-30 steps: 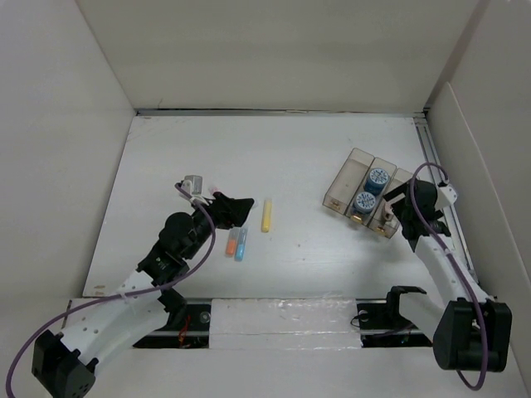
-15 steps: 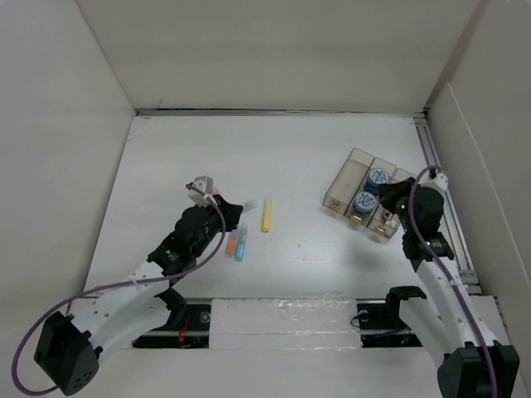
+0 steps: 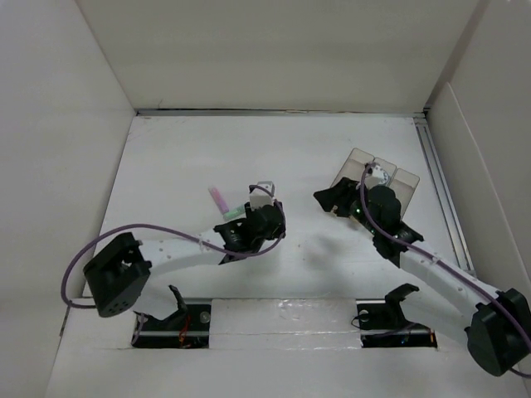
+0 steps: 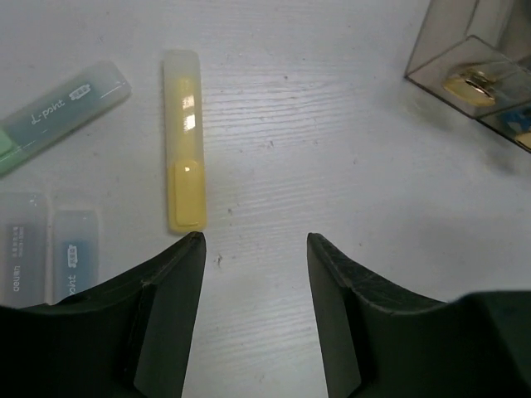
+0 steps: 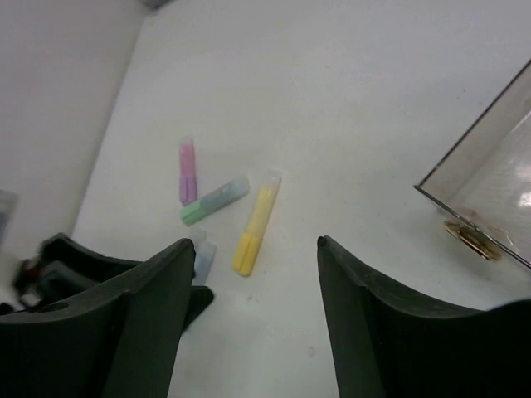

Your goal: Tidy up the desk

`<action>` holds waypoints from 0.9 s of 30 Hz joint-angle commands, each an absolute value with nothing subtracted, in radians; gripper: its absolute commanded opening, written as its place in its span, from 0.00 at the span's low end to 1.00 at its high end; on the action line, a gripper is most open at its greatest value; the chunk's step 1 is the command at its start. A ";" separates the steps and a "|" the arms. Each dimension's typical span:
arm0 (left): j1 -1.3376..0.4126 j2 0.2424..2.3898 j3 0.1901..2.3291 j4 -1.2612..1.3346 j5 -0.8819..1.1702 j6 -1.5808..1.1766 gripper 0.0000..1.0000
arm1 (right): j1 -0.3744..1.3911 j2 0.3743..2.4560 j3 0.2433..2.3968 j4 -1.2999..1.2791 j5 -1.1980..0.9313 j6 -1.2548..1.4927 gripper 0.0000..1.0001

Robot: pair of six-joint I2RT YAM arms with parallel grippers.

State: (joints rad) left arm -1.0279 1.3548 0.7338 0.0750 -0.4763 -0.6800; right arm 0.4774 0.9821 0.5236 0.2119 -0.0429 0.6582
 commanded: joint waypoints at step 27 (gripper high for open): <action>-0.933 1.792 1.025 -0.078 -0.664 -0.669 0.46 | 0.474 0.669 0.288 0.479 0.046 0.790 0.40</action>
